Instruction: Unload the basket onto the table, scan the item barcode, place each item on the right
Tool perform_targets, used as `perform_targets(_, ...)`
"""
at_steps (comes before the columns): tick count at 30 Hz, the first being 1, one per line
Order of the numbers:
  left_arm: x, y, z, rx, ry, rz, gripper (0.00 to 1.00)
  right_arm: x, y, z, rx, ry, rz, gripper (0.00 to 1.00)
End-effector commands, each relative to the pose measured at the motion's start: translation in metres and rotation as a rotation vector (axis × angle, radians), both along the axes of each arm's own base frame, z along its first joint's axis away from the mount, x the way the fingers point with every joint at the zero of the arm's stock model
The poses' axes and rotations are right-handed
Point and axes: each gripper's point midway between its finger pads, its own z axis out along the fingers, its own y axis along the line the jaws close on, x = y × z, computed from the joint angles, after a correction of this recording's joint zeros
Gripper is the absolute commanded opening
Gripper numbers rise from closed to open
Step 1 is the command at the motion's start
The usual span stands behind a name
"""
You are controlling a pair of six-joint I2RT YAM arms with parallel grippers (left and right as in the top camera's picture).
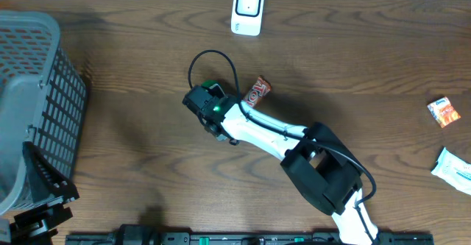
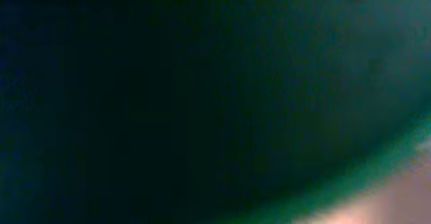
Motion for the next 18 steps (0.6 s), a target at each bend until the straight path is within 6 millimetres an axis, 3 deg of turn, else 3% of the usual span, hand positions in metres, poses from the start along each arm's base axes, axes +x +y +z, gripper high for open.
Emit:
perform_targets(1,0.004,0.0,0.0,0.0,0.005,0.001,0.89,0.006,-0.004,0.053,0.097,-0.009,-0.044,0.01)
perform_targets(6,0.004,0.0,-0.002,0.001,0.012,0.001,0.89,-0.012,-0.007,0.14,0.413,0.102,-0.001,0.01)
perform_targets(9,0.004,0.0,-0.002,0.001,0.012,0.001,0.89,-0.026,-0.028,0.185,0.62,0.213,-0.025,0.01)
perform_targets(13,0.004,0.0,-0.002,0.0,0.012,0.0,0.89,-0.033,-0.05,0.212,0.835,0.354,-0.006,0.01)
perform_targets(17,0.004,0.0,-0.002,0.0,0.012,0.0,0.89,-0.03,-0.063,0.215,1.03,0.431,0.075,0.01)
perform_targets(18,0.004,0.0,-0.002,0.0,0.011,0.0,0.89,-0.032,-0.061,0.221,1.167,0.461,0.156,0.01)
